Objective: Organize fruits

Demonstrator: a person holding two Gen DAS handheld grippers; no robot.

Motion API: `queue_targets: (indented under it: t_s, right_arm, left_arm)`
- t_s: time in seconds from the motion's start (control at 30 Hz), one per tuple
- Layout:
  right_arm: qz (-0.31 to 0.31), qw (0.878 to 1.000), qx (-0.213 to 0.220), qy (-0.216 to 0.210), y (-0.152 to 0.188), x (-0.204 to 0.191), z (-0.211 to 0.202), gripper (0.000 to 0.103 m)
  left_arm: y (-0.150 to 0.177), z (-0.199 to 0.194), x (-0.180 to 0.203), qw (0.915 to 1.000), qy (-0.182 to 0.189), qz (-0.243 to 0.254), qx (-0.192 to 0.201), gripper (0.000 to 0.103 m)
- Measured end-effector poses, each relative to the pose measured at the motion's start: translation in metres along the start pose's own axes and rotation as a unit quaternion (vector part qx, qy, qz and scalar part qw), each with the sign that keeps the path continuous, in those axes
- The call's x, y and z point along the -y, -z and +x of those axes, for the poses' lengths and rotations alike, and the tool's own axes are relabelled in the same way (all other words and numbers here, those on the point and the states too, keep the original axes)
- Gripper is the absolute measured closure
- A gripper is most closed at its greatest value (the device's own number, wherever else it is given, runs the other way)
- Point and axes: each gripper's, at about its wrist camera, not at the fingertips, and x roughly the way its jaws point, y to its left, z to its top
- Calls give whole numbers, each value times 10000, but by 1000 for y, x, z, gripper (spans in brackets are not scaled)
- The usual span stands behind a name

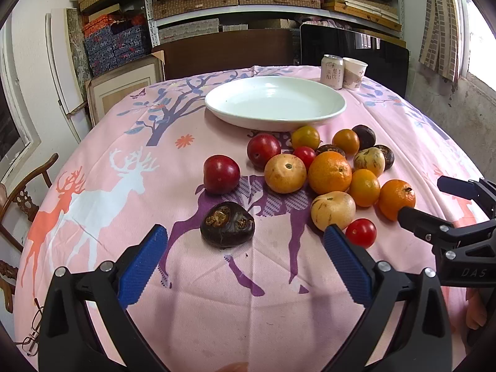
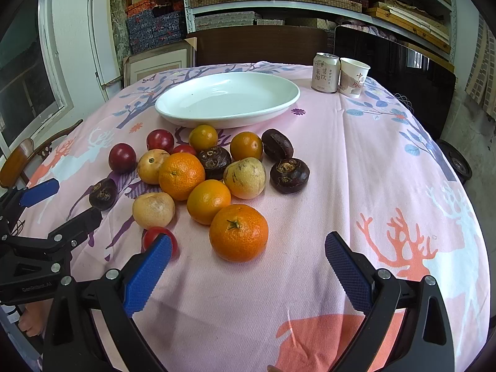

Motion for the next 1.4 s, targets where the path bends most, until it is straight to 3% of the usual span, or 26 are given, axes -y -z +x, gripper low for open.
queue_targets:
  t_s: [1.4]
  right_arm:
    - [27,10000,-46,-32,0,5,0,3]
  left_arm:
    - [7,6,-3,9999,6,-12,-109,4]
